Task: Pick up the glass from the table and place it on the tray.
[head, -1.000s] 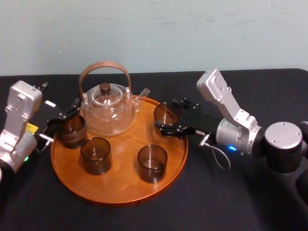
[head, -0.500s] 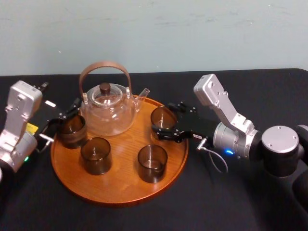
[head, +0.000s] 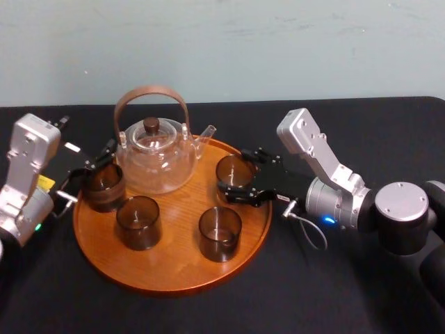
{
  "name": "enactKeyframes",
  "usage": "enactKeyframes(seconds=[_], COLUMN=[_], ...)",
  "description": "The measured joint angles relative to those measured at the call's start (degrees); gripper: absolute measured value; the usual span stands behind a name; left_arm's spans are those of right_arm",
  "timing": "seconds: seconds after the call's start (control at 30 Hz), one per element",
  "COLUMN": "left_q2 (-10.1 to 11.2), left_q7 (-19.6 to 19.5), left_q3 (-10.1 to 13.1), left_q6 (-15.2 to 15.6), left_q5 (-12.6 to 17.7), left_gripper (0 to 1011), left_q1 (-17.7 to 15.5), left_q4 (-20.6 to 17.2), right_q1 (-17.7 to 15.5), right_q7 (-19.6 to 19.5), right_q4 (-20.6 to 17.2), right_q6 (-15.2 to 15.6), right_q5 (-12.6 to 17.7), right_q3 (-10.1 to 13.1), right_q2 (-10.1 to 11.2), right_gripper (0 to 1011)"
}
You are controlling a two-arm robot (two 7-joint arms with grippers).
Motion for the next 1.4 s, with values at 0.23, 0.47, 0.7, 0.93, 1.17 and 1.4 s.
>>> enactKeyframes(seconds=[0.23,0.47,0.7,0.93,1.17,1.4], left_q2=[0.0,0.0,0.0,0.0,0.0,0.0], left_q7=[0.0,0.0,0.0,0.0,0.0,0.0], left_q3=[0.0,0.0,0.0,0.0,0.0,0.0], left_q6=[0.0,0.0,0.0,0.0,0.0,0.0], left_q5=[0.0,0.0,0.0,0.0,0.0,0.0], left_gripper=[1002,1001,1002,1001,1001,1001], left_q1=[0.0,0.0,0.0,0.0,0.0,0.0], left_q4=[0.0,0.0,0.0,0.0,0.0,0.0], right_q1=[0.0,0.0,0.0,-1.8,-4.5,-8.5], right_q7=[0.0,0.0,0.1,0.7,1.0,-0.1], right_q4=[0.0,0.0,-0.4,-4.4,-8.0,-9.4], right_q6=[0.0,0.0,-0.2,-2.6,-6.0,-10.2], right_q5=[0.0,0.1,0.5,3.1,5.5,7.9], right_q3=[0.0,0.0,0.5,2.9,5.8,10.6], right_q2=[0.0,0.0,0.2,1.9,4.5,7.7], right_gripper=[935,1002,1002,1003,1003,1002])
